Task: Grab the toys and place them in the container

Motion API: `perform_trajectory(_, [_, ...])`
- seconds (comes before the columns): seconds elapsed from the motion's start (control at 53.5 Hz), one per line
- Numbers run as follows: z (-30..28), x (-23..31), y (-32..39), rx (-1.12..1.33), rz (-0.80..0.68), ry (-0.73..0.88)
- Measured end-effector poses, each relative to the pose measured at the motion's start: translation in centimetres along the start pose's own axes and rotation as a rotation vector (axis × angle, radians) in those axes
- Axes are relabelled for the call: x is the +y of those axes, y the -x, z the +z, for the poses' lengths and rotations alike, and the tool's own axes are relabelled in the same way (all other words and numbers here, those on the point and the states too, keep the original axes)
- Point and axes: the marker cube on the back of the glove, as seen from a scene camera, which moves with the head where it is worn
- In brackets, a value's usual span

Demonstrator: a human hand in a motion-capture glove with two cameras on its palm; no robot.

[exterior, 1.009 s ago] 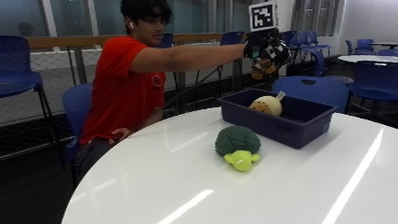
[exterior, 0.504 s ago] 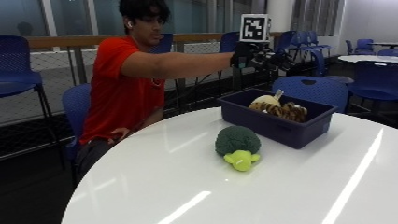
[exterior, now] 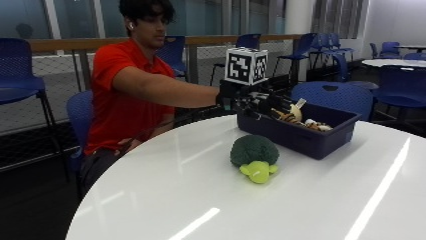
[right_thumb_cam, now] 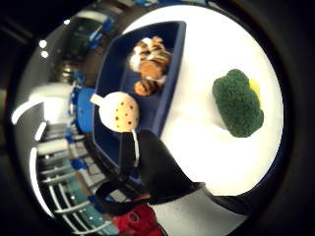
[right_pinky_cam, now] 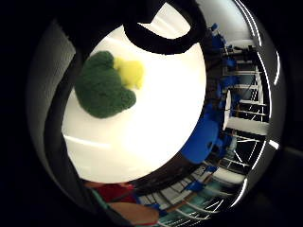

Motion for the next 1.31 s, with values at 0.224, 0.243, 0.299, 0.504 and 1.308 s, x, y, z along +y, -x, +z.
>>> perform_trajectory(0.224, [3.2, -1.0, -2.6, 0.030, 0.052, 0.035])
perform_trajectory(0.243, [3.5, -1.1, -2.7, 0.035, 0.054, 0.037])
perform_trajectory(0.299, [4.6, -1.3, -3.2, 0.038, 0.067, 0.054])
perform_trajectory(0.504, [8.0, -2.1, -3.9, 0.034, 0.123, 0.114])
perform_trajectory(1.308, [11.2, -3.3, -4.6, 0.127, 0.162, 0.129])
